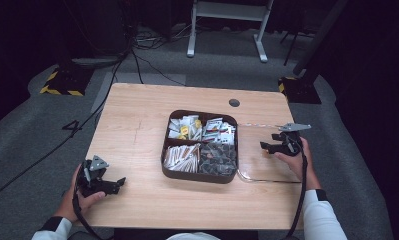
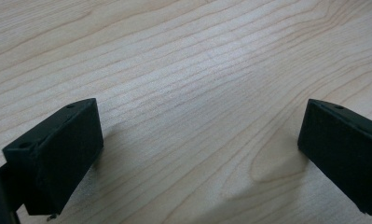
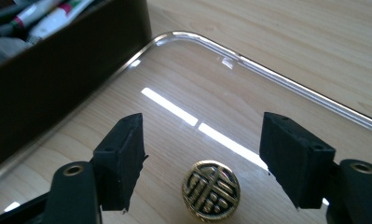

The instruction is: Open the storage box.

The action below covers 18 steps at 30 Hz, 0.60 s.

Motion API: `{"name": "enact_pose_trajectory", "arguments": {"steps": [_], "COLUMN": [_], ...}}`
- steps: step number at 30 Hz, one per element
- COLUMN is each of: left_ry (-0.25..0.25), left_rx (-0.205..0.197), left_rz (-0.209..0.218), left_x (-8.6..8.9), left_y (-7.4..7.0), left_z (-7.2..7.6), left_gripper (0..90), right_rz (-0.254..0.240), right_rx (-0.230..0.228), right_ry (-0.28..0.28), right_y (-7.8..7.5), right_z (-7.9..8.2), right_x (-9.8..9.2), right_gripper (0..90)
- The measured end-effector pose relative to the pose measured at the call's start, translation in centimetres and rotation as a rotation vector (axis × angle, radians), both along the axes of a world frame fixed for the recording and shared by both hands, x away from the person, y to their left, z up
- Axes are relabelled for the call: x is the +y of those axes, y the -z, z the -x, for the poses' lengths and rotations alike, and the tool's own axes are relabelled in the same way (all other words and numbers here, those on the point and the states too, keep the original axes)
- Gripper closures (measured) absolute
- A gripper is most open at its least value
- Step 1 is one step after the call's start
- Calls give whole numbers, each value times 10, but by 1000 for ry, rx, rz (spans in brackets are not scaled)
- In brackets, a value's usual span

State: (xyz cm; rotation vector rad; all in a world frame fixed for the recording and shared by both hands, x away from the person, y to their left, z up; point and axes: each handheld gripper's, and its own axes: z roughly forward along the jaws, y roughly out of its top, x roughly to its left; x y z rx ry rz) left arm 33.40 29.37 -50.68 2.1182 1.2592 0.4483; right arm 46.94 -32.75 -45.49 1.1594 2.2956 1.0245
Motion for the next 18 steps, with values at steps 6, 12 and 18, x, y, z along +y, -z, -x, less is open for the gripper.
{"name": "enact_pose_trajectory", "arguments": {"steps": [6, 12, 18], "left_ry": [0, 1, 0], "left_rx": [0, 0, 0], "left_rz": [-1, -1, 0], "left_x": [0, 0, 0], "left_y": [0, 0, 0], "left_z": [0, 0, 0], "left_gripper": [2, 2, 2], "right_rz": [-36, -48, -42], "right_rx": [-28, -52, -64], "right_ry": [-31, -70, -102], "right_y": [-12, -22, -28], "right_z": [4, 6, 5], "right_x": [13, 30, 47], "right_gripper": [307, 306, 300]}}
